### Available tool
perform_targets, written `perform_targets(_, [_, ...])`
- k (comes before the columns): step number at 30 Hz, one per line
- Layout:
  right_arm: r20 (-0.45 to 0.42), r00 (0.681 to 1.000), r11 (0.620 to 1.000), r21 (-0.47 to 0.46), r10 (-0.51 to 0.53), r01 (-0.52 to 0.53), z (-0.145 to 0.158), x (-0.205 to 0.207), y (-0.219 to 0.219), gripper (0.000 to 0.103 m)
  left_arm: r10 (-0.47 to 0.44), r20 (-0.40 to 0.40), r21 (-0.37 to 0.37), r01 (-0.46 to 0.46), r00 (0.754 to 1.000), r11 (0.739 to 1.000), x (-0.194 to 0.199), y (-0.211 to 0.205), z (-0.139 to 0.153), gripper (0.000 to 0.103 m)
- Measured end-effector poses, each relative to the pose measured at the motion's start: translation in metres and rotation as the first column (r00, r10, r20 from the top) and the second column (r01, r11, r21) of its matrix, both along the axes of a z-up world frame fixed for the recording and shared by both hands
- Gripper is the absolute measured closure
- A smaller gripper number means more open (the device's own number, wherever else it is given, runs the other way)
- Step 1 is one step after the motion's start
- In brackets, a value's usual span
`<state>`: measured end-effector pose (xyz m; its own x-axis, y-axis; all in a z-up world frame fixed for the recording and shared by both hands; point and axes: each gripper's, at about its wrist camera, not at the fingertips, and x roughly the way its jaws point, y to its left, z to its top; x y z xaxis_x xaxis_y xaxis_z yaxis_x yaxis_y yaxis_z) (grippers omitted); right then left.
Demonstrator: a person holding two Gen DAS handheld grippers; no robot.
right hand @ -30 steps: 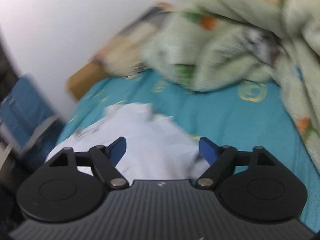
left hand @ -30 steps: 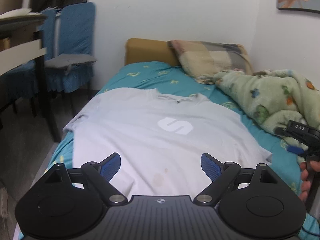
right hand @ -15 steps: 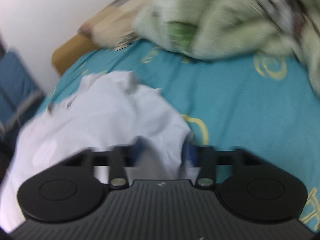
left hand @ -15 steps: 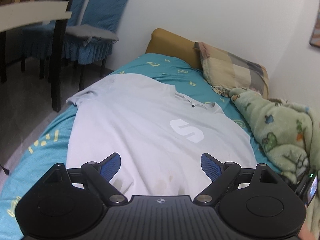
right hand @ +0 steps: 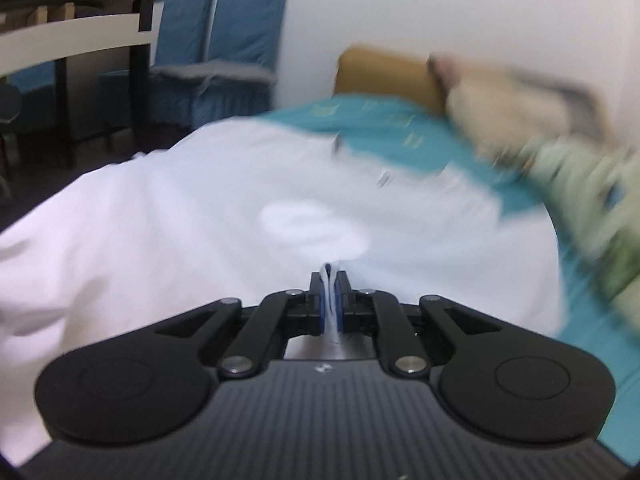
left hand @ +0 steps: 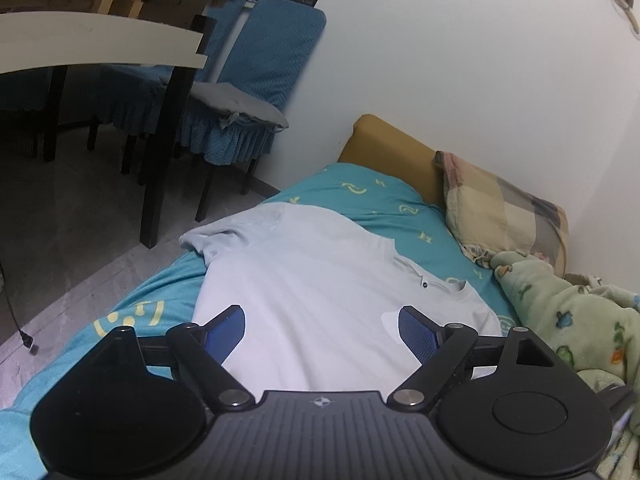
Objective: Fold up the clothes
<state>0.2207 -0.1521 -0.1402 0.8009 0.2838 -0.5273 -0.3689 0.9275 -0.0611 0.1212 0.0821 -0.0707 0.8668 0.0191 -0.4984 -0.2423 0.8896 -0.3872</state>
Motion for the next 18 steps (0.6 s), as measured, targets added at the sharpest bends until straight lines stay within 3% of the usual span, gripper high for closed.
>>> perform_targets(1, [-0.032,0.999,0.998,0.055,0.004,-0.002,0.001,0.0,-0.006,0.088,-0.001,-0.004,0.002,0.001,1.0,1.0,0.0,-0.001,0.0,0.017])
perform_targets(3, [-0.094,0.995,0.986,0.165,0.017,-0.001,0.003,0.001,-0.018,0.053,-0.007,-0.007,0.003,0.007,1.0,1.0,-0.001,-0.003,-0.001,0.017])
perform_targets(5, [-0.081,0.996,0.949,0.31,-0.03,0.054,0.014,-0.004,-0.037,0.028,-0.01,-0.013,0.002,0.01,1.0,1.0,-0.001,-0.004,-0.002,0.017])
perform_targets(6, [-0.063,0.996,0.923,0.376,-0.065,0.084,0.02,-0.009,-0.049,0.022,-0.012,-0.017,0.001,0.012,1.0,1.0,-0.002,-0.004,-0.003,0.017])
perform_targets(8, [-0.035,0.988,0.854,0.499,-0.151,0.148,0.028,-0.016,-0.077,0.023,-0.011,-0.028,-0.004,0.011,1.0,1.0,-0.002,-0.005,-0.005,0.017])
perform_targets(10, [-0.065,0.953,0.752,0.6,-0.295,0.274,0.027,-0.017,-0.109,0.023,-0.011,-0.035,-0.011,0.01,0.999,1.0,-0.001,-0.005,-0.007,0.017])
perform_targets(13, [-0.254,0.864,0.555,0.68,-0.434,0.479,-0.006,0.005,-0.16,0.021,-0.01,-0.042,-0.01,0.01,0.999,1.0,0.002,-0.006,-0.011,0.017])
perform_targets(15, [-0.344,0.823,0.512,0.655,-0.452,0.555,-0.032,0.024,-0.175,0.026,-0.015,-0.043,-0.008,0.014,0.999,1.0,0.005,-0.008,-0.013,0.017])
perform_targets(18, [-0.365,0.823,0.514,0.649,-0.436,0.56,-0.055,0.053,-0.18,0.029,-0.03,-0.042,0.005,0.03,0.999,1.0,0.007,-0.012,-0.016,0.017])
